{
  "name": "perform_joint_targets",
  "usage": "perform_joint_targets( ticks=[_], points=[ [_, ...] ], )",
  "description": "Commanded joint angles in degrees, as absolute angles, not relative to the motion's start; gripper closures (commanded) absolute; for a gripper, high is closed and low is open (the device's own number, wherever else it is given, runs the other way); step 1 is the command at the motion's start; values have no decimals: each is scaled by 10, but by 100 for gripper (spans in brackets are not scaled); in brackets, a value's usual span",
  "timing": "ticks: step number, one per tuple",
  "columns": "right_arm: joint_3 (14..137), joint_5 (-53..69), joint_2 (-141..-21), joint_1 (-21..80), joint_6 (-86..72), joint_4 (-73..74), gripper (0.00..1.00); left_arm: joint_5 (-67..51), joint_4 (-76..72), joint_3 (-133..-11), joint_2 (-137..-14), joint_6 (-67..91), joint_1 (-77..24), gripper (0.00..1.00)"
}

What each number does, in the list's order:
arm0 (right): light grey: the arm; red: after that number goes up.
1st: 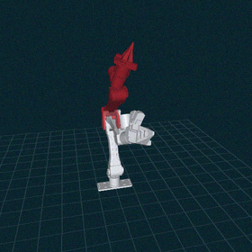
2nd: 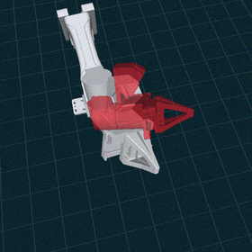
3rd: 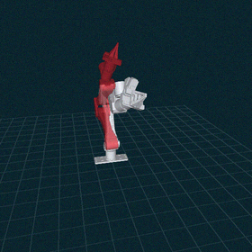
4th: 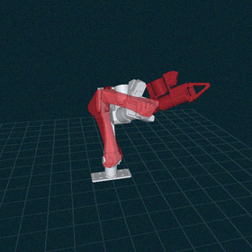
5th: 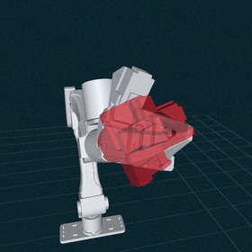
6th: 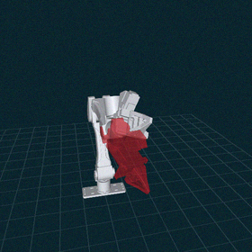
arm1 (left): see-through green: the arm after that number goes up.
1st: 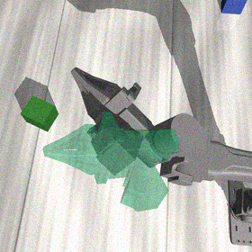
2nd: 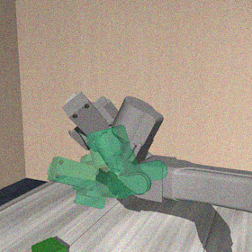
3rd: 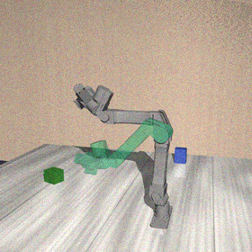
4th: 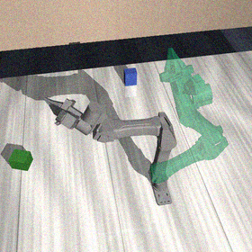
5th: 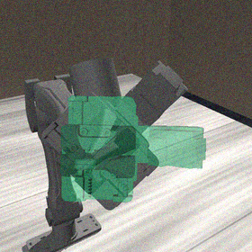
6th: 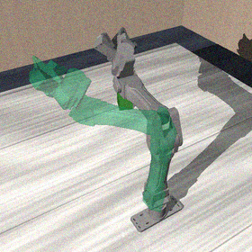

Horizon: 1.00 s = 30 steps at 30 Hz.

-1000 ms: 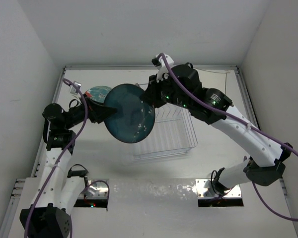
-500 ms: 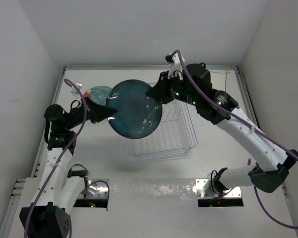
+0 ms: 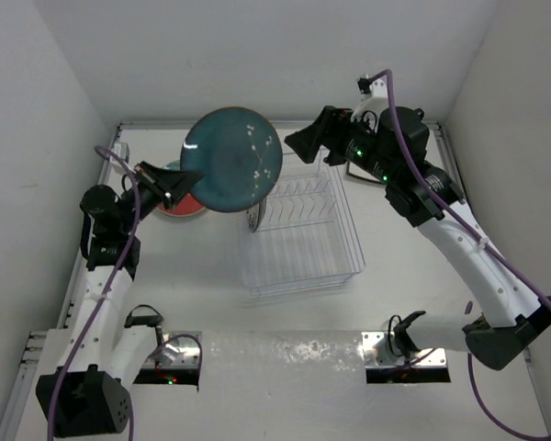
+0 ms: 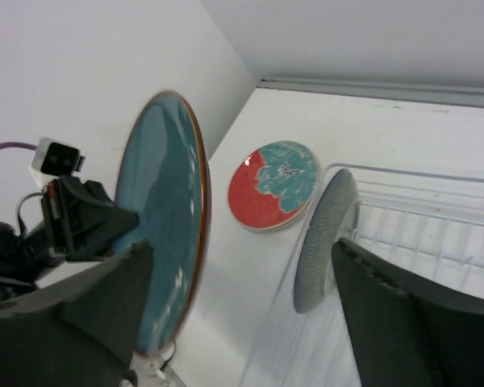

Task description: Unload the plates from the dish rack

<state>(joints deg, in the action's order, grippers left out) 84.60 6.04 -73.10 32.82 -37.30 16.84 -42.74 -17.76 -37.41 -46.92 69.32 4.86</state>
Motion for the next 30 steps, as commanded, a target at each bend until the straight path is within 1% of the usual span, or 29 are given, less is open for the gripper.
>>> perform_joint_targets(
  ticks=[1,2,3,6,8,12,15,23,30],
  points=[
    [837,34,-707,319,-363,183,9,-322,-124,-460,-480,732,85,100],
    [828,26,-696,319,-360,190,1,-309,-96,-475,-488,723,109,100],
    [823,13,-690,319,-357,199,1,-287,-64,-479,-496,718,120,100],
    [797,9,-668,319,-344,215,1,-257,-33,-480,-533,701,171,100],
    [782,7,-658,319,-330,221,1,-245,-38,-479,-562,687,201,100],
    [737,-8,-626,320,-305,229,1,-158,-12,-495,-601,637,212,100],
    [703,-12,-610,319,-294,223,1,-124,-20,-486,-631,617,212,100],
    [643,-3,-590,319,-280,203,1,-136,-97,-457,-747,587,211,100],
    [619,-2,-592,320,-282,185,1,-155,-108,-468,-821,564,207,100]
  ],
)
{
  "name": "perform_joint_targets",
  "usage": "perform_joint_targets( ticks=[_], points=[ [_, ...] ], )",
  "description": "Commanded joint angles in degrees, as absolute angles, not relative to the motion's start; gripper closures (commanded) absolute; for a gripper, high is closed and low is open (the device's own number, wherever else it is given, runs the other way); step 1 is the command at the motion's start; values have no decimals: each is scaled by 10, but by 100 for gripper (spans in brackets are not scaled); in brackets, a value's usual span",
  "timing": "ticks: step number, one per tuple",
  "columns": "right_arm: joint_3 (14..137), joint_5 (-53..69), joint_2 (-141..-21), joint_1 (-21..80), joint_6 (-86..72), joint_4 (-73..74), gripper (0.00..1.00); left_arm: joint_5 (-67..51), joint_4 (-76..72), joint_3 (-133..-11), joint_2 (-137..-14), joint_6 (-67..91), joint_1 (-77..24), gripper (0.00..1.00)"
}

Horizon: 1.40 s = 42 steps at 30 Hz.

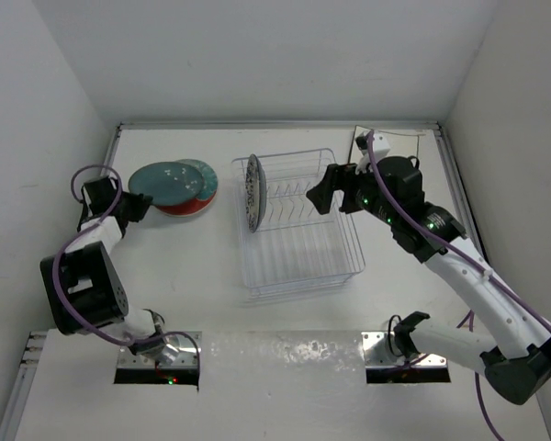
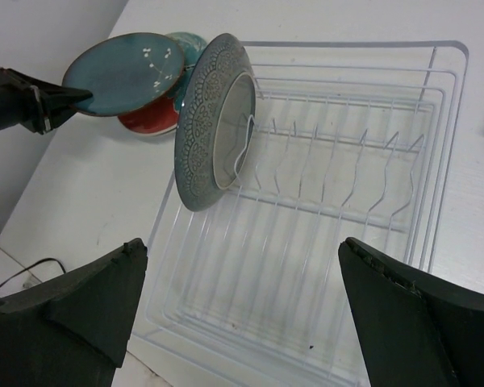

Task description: Unload the plates from the dish rack

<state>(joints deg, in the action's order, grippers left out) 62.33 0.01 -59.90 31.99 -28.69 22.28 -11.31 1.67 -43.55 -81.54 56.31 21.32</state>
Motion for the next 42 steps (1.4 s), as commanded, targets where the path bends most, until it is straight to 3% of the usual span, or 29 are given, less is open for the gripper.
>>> perform_joint_targets(
  ticks=[1,5,6,7,8,12,18,24,26,29,42],
  points=[
    [617,-2,-592,319,-284,185,1,-156,-104,-476,-826,563,205,100],
    [606,12,-589,319,-287,180,1,-151,-98,-478,-836,556,196,100],
    [605,12,-587,319,-287,179,1,-149,-92,-479,-842,554,193,96],
    [604,11,-586,319,-288,179,1,-149,-90,-479,-845,553,189,83],
    [600,11,-585,319,-289,179,1,-146,-83,-478,-850,553,186,77],
    [595,11,-579,319,-290,181,1,-143,-66,-485,-882,548,176,63],
    [595,4,-576,319,-291,193,1,-98,52,-555,-914,519,146,34],
    [591,2,-570,320,-293,196,1,-82,140,-608,-946,500,133,21],
    [590,2,-570,320,-294,198,1,-70,155,-621,-956,491,120,6],
    [588,2,-570,319,-294,199,1,-48,193,-657,-970,482,103,0],
    [589,-10,-569,320,-294,210,1,28,320,-723,-1001,494,76,0]
  ],
)
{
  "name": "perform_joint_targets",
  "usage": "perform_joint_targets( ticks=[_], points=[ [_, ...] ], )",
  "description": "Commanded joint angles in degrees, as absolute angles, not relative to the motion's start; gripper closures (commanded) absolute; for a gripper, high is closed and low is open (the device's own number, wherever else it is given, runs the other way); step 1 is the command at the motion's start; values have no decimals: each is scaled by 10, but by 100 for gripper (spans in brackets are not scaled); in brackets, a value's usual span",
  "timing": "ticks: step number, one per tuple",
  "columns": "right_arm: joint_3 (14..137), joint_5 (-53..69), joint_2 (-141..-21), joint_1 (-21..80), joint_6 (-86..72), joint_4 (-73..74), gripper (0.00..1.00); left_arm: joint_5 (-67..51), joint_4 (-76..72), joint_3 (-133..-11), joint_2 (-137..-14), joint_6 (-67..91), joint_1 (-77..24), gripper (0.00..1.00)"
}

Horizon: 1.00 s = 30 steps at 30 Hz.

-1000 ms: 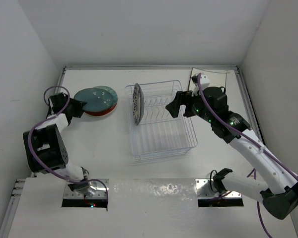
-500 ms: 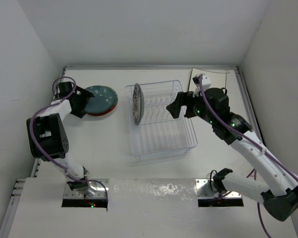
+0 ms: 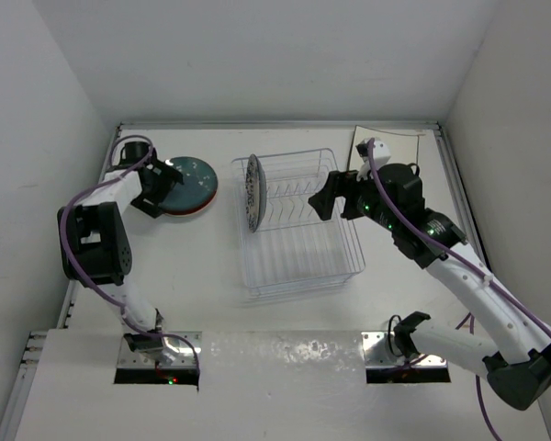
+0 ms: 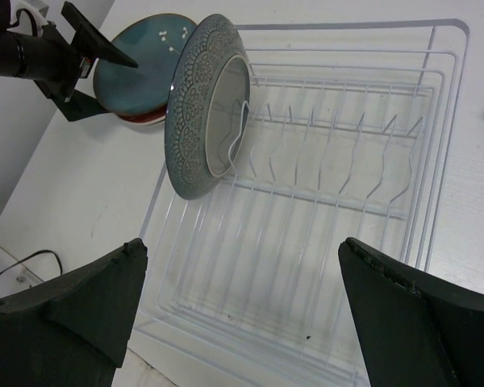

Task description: Unload the plates from the dish rack

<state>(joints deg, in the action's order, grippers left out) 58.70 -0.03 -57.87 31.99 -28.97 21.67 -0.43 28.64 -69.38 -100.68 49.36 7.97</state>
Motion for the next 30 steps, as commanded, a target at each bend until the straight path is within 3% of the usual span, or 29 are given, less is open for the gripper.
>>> perform_joint_targets(
  ticks=[1,13,18,26,30],
  points=[
    [589,-10,-569,319,-294,210,1,30,321,-724,-998,494,76,0],
    [616,-8,-605,321,-301,238,1,-11,375,-751,-1008,478,70,0],
    [738,-110,-706,398,-260,342,1,2,379,-752,-953,443,67,0],
    [991,-334,-943,519,-216,432,1,8,351,-676,-738,263,54,0],
    [1097,-432,-1059,548,-203,468,1,18,336,-566,-588,220,54,0]
  ],
)
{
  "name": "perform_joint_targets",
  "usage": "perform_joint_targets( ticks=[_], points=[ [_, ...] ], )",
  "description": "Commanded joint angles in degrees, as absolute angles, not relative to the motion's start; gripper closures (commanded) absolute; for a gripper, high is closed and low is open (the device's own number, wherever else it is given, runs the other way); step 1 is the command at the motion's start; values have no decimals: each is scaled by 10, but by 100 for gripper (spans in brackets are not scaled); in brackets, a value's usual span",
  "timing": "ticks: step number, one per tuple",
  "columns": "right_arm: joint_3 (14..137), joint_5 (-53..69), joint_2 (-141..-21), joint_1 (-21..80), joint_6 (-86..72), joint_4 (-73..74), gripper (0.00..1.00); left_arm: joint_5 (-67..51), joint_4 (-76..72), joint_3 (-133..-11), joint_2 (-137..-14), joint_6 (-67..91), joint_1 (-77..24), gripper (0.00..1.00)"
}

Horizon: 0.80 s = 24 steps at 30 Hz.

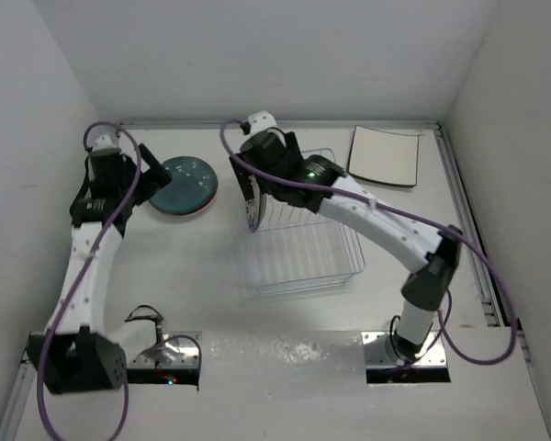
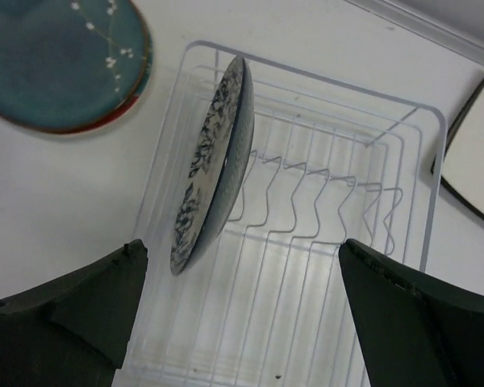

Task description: Unload the plates from the dish rack

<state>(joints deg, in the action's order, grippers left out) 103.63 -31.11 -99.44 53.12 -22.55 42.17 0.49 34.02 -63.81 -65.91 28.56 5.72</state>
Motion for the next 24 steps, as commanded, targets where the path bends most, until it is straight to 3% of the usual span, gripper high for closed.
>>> perform_joint_targets(
  ticks=[1,3,9,10,13,14,18,24],
  points=[
    [1114,-452,-1077,550,-204,473,1,25,322,-544,-564,218,54,0],
    [1145,-481,-1122,551,-198,469,4,73,303,-479,-497,225,54,0],
    [1178,-514,-1192,552,-161,432,30,103,292,-462,-424,237,54,0],
    [1179,-516,-1207,551,-156,425,32,100,297,-464,-423,236,54,0],
    [1184,-540,-1229,552,-150,407,55,91,297,-461,-431,234,54,0],
    [1183,-542,-1232,552,-149,407,55,91,299,-464,-431,234,54,0],
    [1192,-568,-1245,552,-157,407,76,84,301,-466,-442,232,54,0],
    [1194,-626,-1248,551,-147,401,96,87,299,-462,-429,233,54,0]
  ],
)
